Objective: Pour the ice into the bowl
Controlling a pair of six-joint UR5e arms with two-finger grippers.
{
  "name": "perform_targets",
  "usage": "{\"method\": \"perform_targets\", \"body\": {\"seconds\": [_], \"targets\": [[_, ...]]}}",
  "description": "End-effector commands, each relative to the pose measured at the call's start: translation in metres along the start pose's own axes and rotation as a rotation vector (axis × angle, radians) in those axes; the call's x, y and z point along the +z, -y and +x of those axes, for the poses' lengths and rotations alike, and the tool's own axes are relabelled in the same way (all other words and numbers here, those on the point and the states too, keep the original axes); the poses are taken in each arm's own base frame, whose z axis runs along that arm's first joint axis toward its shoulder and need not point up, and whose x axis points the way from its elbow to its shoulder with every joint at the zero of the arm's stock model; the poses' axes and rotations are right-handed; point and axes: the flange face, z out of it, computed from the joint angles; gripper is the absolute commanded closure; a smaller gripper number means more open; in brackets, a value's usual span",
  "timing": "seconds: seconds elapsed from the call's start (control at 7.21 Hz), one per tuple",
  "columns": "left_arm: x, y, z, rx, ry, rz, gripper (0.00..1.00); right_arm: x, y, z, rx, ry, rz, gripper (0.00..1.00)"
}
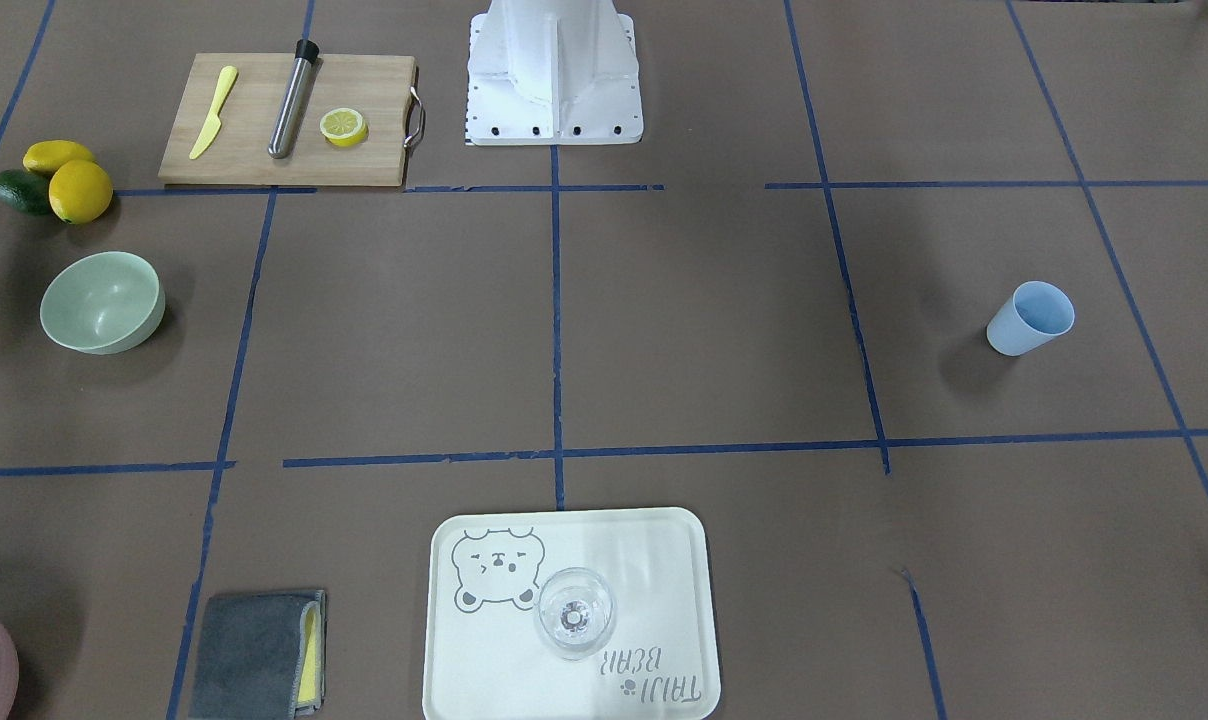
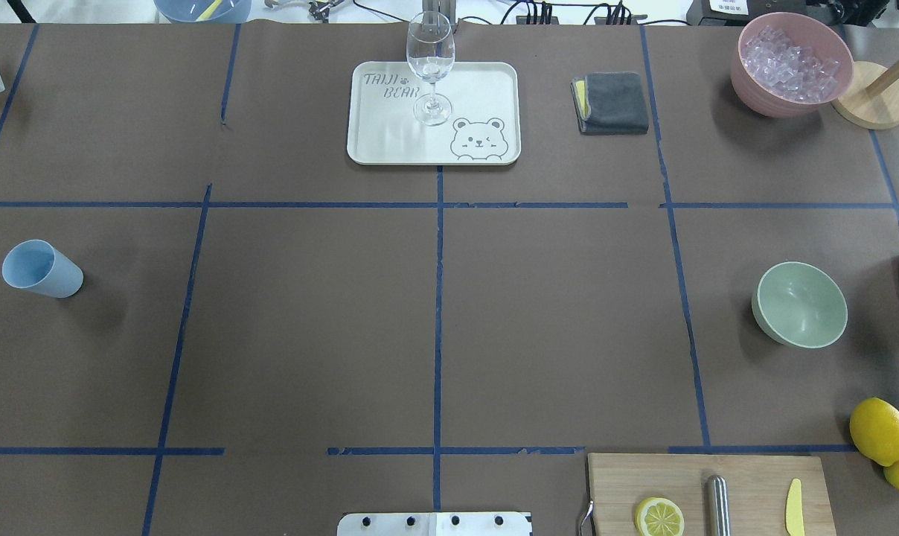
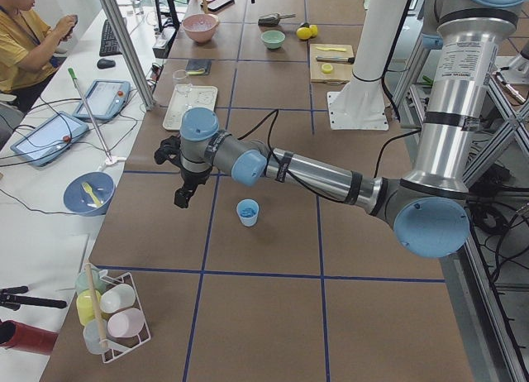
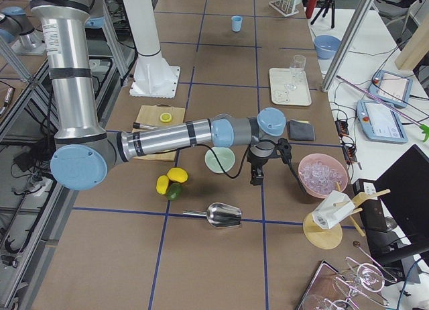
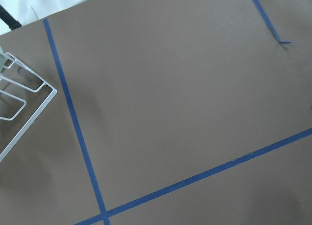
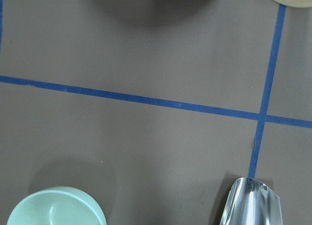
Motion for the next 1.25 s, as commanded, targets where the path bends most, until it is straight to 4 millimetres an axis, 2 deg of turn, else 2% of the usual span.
{"method": "perform_targets", "body": {"seconds": [0.0, 0.28, 0.69, 0.83, 1.11], "targets": [[0.006, -0.032, -0.013, -0.001, 0.003, -0.009, 0.00, 0.000, 0.002, -0.001, -0.002, -0.001, 0.001, 0.00], [0.016, -0.047, -0.023, -0.030, 0.005, -0.038, 0.00, -0.004, 0.002, -0.003, -0.003, 0.000, 0.007, 0.00], [0.029, -0.089, -0.037, -0.108, -0.001, -0.116, 0.00, -0.006, 0.002, -0.007, -0.012, 0.006, 0.013, 0.00], [0.029, -0.095, -0.040, -0.170, 0.001, -0.178, 0.00, -0.013, 0.000, -0.015, -0.003, 0.007, 0.027, 0.00], [0.029, -0.105, -0.041, -0.202, 0.003, -0.213, 0.00, -0.011, -0.001, -0.034, 0.020, 0.013, 0.024, 0.00]]}}
